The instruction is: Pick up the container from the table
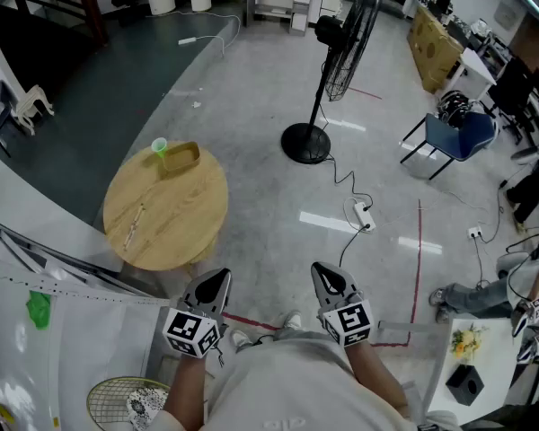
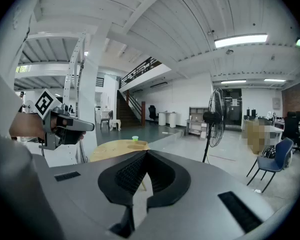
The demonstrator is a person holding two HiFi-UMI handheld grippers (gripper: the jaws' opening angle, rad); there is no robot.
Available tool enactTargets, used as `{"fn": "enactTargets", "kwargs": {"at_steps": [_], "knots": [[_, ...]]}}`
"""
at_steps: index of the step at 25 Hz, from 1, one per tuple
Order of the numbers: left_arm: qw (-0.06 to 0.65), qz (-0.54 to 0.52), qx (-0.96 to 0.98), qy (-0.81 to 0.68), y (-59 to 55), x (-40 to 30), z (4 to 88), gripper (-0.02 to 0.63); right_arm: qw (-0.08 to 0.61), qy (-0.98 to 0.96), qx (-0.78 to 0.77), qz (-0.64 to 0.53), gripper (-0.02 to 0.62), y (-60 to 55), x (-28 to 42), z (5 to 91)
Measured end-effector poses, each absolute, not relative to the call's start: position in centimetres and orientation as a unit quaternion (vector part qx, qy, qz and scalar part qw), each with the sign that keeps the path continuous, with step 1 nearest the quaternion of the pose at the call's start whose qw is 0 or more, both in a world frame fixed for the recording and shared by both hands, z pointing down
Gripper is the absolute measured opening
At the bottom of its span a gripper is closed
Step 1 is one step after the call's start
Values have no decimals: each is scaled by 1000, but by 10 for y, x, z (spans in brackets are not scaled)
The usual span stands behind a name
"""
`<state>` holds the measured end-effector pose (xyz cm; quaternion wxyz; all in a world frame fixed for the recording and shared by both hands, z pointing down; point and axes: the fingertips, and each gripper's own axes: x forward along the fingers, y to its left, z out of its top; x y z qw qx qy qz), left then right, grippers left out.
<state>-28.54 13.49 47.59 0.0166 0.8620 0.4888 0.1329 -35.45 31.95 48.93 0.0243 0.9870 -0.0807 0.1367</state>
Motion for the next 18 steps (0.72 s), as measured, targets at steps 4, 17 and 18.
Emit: {"fn": "enactTargets", "kwargs": {"at_steps": [4, 17, 18], "knots": [[10, 127, 858, 498, 181, -284, 470, 17, 21, -80, 988, 131, 23, 354, -354, 488], [-25, 116, 867, 484, 274, -266, 465, 17, -17, -83, 991, 105, 23, 453, -338, 494], [-25, 114, 868, 482, 275, -261, 463, 17, -17, -83, 991, 104, 23, 456, -332, 494]]}}
